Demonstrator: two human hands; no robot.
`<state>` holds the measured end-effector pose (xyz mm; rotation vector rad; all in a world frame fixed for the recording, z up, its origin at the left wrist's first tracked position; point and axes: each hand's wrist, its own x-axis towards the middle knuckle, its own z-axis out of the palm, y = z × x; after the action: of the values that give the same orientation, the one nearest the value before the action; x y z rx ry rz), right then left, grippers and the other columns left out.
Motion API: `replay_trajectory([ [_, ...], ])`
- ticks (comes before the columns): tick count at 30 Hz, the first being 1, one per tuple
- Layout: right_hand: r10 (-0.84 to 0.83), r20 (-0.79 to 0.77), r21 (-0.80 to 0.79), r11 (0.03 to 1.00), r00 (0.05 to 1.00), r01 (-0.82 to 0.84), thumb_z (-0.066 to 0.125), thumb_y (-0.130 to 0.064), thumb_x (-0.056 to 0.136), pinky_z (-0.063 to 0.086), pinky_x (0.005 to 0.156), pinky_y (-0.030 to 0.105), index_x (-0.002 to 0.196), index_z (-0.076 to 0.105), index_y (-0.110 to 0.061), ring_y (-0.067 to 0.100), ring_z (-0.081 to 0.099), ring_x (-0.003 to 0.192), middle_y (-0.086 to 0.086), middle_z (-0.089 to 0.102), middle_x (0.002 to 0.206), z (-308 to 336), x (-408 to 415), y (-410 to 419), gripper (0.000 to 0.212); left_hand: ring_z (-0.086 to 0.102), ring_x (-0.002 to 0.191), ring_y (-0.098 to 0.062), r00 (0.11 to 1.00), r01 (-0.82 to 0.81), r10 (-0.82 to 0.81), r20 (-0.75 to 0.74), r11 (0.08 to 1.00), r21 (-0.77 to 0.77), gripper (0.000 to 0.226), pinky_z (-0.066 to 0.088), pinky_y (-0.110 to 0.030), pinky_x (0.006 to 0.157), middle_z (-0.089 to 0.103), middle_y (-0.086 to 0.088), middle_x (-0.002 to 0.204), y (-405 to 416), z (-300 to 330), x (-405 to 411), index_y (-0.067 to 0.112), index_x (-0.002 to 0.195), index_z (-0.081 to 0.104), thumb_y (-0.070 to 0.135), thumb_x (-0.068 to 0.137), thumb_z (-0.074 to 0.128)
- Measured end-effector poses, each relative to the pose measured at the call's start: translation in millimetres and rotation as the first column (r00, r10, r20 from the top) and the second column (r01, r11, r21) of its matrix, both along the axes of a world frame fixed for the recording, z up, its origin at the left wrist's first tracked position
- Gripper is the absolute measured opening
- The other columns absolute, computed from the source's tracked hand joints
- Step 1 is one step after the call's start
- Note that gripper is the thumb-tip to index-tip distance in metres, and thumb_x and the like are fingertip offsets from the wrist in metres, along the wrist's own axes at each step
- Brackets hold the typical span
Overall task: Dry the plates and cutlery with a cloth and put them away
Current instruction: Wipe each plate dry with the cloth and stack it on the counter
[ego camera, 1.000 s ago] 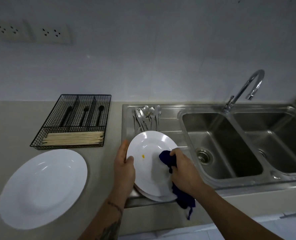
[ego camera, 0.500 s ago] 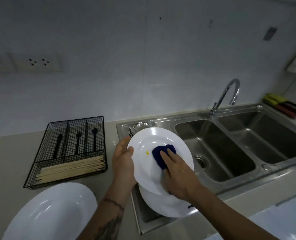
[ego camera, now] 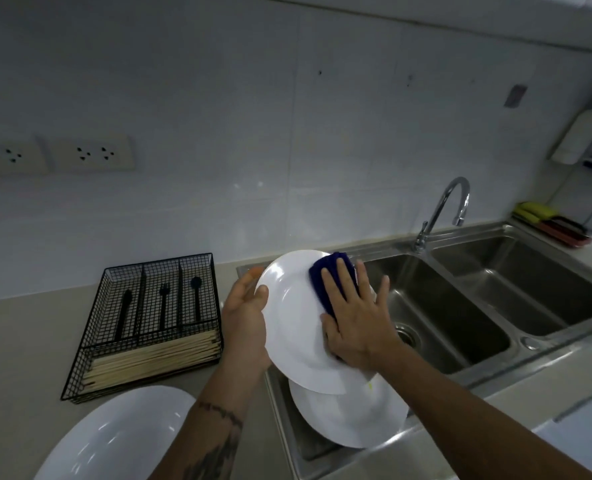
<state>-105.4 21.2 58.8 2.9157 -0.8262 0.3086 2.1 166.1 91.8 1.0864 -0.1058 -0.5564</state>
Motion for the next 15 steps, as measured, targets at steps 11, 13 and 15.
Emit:
replay_trajectory([
  [11, 0.209, 0.212, 0.502, 0.815, 0.955, -0.29, 0.005, -0.057, 0.085, -0.013, 0.117, 0.04, 0.151, -0.01, -0.037, 0.007, -0.026, 0.142, -0.017, -0.02, 0.158, 8.5, -6.4, 78.2, 0.071, 0.069, 0.083, -0.011, 0.999, -0.008, 0.008, 0.051, 1.0, -0.001, 0.032, 0.056, -0.027, 0.066, 0.07, 0.003, 0.101, -2.5, 9.0, -1.4, 0.032, 0.102, 0.068, 0.005, 0.099, 0.051],
  [13, 0.194, 0.272, 0.498, 0.809, 0.943, -0.31, 0.007, -0.053, 0.085, -0.011, 0.118, 0.043, 0.149, -0.012, -0.039, 0.008, -0.025, 0.143, -0.017, -0.019, 0.158, 13.9, 6.3, 69.5, 0.068, 0.07, 0.082, -0.007, 0.999, 0.033, -0.032, 0.016, 0.999, -0.034, 0.03, 0.056, -0.024, 0.065, 0.07, 0.003, 0.103, -4.6, 11.2, -3.2, 0.029, 0.113, 0.065, 0.006, 0.1, 0.049],
  [15, 0.182, 0.289, 0.422, 0.857, 0.94, -0.296, 0.01, -0.05, 0.087, -0.011, 0.117, 0.048, 0.15, -0.012, -0.038, 0.012, -0.025, 0.143, -0.014, -0.02, 0.158, 20.6, 19.4, 55.5, 0.068, 0.069, 0.098, -0.016, 0.994, 0.094, -0.099, -0.052, 0.991, -0.096, 0.032, 0.056, -0.033, 0.08, 0.069, -0.003, 0.115, -7.4, 12.4, -5.1, 0.027, 0.122, 0.061, 0.007, 0.102, 0.047],
])
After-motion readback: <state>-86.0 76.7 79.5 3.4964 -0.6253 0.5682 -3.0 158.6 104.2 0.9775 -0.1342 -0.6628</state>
